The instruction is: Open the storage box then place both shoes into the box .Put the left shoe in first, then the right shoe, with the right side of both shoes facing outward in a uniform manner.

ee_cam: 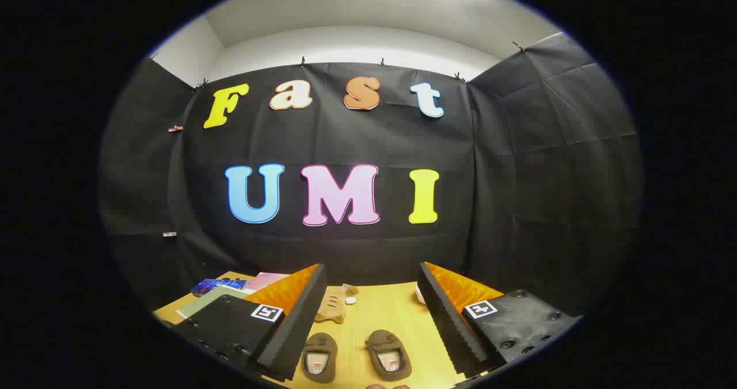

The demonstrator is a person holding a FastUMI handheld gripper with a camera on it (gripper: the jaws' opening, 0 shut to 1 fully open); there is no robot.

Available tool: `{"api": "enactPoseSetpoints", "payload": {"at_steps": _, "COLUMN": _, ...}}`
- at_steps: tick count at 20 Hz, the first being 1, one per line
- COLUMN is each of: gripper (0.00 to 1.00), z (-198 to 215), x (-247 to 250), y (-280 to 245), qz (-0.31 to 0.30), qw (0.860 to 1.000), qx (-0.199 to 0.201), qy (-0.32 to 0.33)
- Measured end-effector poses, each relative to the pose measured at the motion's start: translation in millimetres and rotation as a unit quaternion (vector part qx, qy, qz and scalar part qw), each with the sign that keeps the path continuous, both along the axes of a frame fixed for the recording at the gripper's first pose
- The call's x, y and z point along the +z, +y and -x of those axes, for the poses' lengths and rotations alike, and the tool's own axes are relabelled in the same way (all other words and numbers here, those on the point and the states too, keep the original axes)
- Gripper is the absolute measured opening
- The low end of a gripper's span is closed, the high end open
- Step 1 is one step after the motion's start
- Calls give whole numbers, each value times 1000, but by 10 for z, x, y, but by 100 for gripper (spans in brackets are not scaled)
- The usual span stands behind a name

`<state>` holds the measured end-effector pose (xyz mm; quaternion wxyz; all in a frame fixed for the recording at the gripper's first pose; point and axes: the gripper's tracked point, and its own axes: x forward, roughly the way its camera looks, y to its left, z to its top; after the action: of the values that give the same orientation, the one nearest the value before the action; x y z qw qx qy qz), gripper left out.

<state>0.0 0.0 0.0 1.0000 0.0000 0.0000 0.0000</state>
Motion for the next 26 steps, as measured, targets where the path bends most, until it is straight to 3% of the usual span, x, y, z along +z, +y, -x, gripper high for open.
{"api": "enactPoseSetpoints", "payload": {"at_steps": 21, "gripper": 98, "z": -311, "x": -284, "y": 306, "qz": 0, "qw": 999, "qx": 31, "qy": 40}}
{"api": "enactPoseSetpoints", "payload": {"at_steps": 26, "gripper": 98, "z": -361, "x": -475, "y": 410, "qz": -18, "qw": 993, "qx": 94, "qy": 65}}
